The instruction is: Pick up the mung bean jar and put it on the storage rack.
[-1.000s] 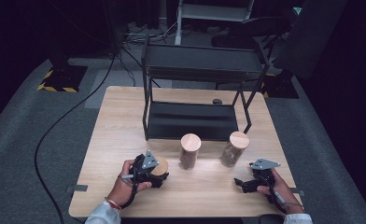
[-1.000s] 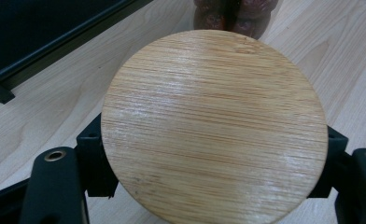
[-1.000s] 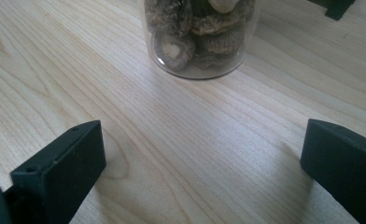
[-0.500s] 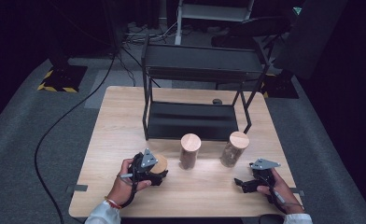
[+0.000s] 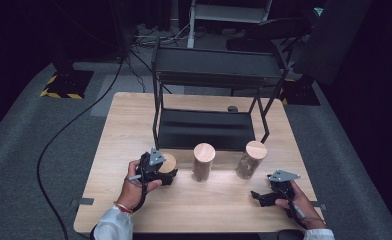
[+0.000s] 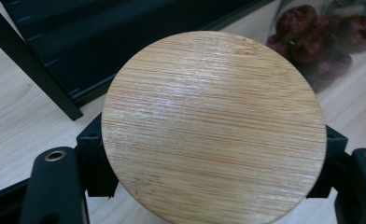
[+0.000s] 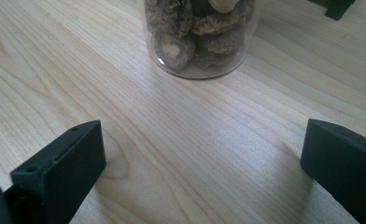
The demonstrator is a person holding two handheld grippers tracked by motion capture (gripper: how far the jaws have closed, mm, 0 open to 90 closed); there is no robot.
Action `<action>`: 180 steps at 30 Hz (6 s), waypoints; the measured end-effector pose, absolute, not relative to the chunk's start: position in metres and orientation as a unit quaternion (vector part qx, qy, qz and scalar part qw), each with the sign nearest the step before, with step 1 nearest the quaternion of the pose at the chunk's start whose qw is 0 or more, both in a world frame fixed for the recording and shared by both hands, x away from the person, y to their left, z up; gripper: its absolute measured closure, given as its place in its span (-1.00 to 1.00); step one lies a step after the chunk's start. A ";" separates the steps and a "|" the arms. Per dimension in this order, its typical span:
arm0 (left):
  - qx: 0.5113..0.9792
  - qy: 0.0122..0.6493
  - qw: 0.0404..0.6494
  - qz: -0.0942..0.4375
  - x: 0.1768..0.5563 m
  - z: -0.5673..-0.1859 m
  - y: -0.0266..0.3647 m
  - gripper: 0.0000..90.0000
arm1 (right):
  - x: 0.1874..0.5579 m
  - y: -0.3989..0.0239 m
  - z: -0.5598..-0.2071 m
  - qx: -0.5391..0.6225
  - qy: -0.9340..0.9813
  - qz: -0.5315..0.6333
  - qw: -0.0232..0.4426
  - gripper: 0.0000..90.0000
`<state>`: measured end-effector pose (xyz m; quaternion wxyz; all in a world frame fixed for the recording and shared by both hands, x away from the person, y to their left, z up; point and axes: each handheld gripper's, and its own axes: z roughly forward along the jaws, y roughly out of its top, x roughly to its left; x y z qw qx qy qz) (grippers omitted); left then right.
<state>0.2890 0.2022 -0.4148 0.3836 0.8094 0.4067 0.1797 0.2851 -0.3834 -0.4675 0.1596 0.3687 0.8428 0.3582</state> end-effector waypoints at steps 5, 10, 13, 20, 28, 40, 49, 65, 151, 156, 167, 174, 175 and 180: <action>0.802 0.417 0.387 0.183 0.298 -0.413 0.199 -0.45 | 0.285 -0.383 -0.467 0.369 0.843 0.358 0.160 -1.00; 0.797 0.423 0.387 0.189 0.306 -0.412 0.192 -0.45 | 0.285 -0.383 -0.467 0.369 0.843 0.358 0.160 -1.00; 0.795 0.427 0.385 0.191 0.310 -0.411 0.188 -0.45 | 0.285 -0.383 -0.467 0.369 0.843 0.358 0.160 -1.00; 0.793 0.433 0.378 0.202 0.320 -0.406 0.177 -0.45 | 0.285 -0.383 -0.467 0.369 0.843 0.358 0.160 -1.00; 0.786 0.443 0.377 0.212 0.332 -0.401 0.168 -0.45 | 0.285 -0.383 -0.467 0.369 0.843 0.358 0.160 -1.00; 0.785 0.441 0.376 0.220 0.346 -0.395 0.150 -0.45 | 0.285 -0.383 -0.467 0.369 0.843 0.358 0.159 -1.00; 0.786 0.441 0.373 0.219 0.357 -0.393 0.143 -0.45 | 0.285 -0.384 -0.468 0.368 0.843 0.358 0.159 -1.00; 0.785 0.451 0.364 0.219 0.378 -0.390 0.136 -0.45 | 0.286 -0.384 -0.467 0.367 0.844 0.359 0.159 -1.00; 0.795 0.456 0.309 0.254 0.403 -0.409 0.110 -0.92 | 0.287 -0.385 -0.468 0.363 0.845 0.359 0.157 -1.00; 0.802 0.444 0.307 0.255 0.397 -0.407 0.112 -0.94 | 0.287 -0.385 -0.468 0.363 0.845 0.359 0.157 -1.00; 0.817 0.411 0.303 0.267 0.377 -0.406 0.116 -0.88 | 0.287 -0.385 -0.467 0.363 0.845 0.359 0.157 -1.00; 0.819 0.397 0.317 0.268 0.362 -0.408 0.125 -0.95 | 0.287 -0.385 -0.468 0.363 0.845 0.359 0.157 -1.00; 0.818 0.398 0.318 0.268 0.361 -0.409 0.127 -0.95 | 0.287 -0.385 -0.467 0.363 0.845 0.359 0.157 -1.00; 0.819 0.394 0.318 0.268 0.353 -0.412 0.134 -0.95 | 0.287 -0.385 -0.468 0.363 0.845 0.359 0.157 -1.00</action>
